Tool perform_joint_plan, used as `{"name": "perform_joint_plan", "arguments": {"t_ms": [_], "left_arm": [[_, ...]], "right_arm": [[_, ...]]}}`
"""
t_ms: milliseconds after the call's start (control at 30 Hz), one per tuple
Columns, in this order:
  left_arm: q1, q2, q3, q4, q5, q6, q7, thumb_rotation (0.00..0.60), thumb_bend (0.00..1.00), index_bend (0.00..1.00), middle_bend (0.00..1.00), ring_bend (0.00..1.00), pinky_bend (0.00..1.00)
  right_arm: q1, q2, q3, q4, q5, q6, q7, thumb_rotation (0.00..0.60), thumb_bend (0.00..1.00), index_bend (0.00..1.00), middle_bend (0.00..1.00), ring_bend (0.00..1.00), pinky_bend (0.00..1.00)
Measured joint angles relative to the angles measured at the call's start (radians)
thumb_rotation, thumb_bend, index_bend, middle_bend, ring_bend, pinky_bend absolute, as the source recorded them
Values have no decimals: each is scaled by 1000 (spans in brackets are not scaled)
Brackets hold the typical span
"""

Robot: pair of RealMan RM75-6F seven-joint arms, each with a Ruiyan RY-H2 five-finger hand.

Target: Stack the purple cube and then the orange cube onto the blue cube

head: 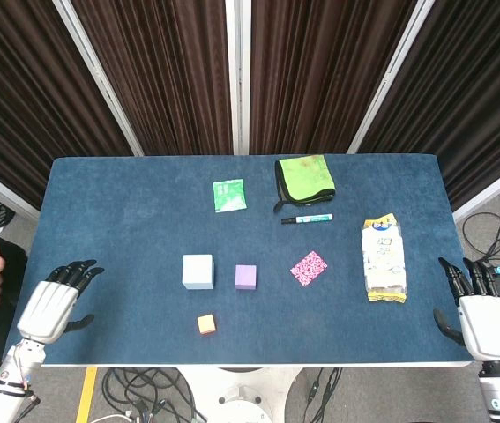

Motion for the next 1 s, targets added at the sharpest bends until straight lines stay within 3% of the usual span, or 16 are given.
{"name": "perform_joint_plan", "arguments": {"t_ms": [667, 1000], "left_arm": [[-27, 13, -22, -47, -9, -24, 37, 600, 130, 277, 283, 202, 271], [-66, 5, -35, -142, -39, -89, 106, 600, 129, 277, 283, 202, 271]], "right_arm": [[1, -4, 5, 2, 9, 0, 3, 600, 270, 0, 171, 0, 0], [-9, 1, -2, 14, -27, 26, 37, 600, 270, 0, 167, 0, 0]]}}
